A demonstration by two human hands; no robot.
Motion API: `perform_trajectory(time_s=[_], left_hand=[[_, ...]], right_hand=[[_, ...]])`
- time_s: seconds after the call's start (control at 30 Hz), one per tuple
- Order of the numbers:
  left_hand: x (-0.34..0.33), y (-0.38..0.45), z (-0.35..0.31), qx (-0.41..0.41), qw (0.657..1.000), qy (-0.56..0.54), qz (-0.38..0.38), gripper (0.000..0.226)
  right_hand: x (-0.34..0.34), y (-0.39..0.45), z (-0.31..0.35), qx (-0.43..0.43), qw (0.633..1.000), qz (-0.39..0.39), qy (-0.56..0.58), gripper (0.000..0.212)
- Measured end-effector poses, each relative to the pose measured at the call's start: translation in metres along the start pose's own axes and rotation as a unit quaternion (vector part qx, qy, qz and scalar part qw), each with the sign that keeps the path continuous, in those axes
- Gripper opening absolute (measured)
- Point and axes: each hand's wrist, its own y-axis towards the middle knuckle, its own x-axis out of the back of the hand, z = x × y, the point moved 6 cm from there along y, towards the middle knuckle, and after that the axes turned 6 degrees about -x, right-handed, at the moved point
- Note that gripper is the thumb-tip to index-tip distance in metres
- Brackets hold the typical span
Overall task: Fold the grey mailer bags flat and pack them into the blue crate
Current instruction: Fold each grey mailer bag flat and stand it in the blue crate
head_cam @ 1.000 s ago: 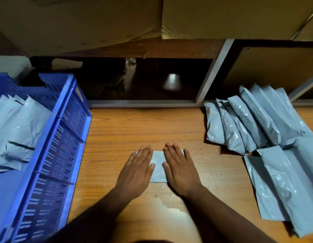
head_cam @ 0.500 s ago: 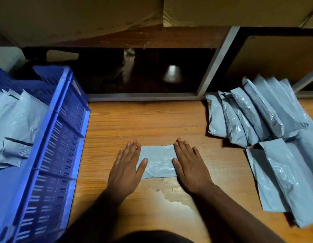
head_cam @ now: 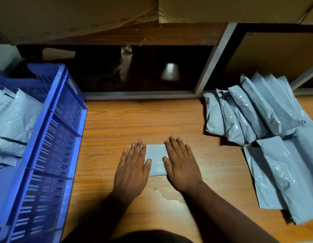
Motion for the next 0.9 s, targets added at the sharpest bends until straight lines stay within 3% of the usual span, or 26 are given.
perform_trajectory(time_s=[0.4, 0.5, 0.6, 0.7, 0.83, 0.9], left_hand=[[0.014, -0.012, 0.014, 0.048, 0.997, -0.004, 0.054, 0.089], [0.034, -0.002, 0.015, 0.042, 0.996, -0.078, 0.011, 0.076], [0.051, 0.012, 0.026, 0.077, 0.989, -0.127, -0.021, 0.068], [0.056, 0.027, 0.032, 0.083, 0.986, -0.140, 0.032, 0.067], [0.054, 0.039, 0.027, 0.038, 0.981, -0.080, 0.173, 0.071], [0.055, 0.042, 0.024, 0.033, 0.977, -0.085, 0.192, 0.061]], right_hand=[[0.010, -0.014, -0.021, -0.030, 0.998, 0.046, -0.014, 0.071], [0.042, 0.001, -0.022, -0.011, 0.999, 0.024, 0.035, 0.063], [0.057, 0.018, -0.020, -0.010, 1.000, 0.029, -0.001, 0.062], [0.055, 0.031, -0.016, -0.017, 0.998, 0.059, -0.018, 0.054], [0.059, 0.037, -0.015, -0.020, 0.997, 0.065, 0.029, 0.032], [0.061, 0.036, -0.015, -0.021, 0.996, 0.070, 0.056, 0.023]])
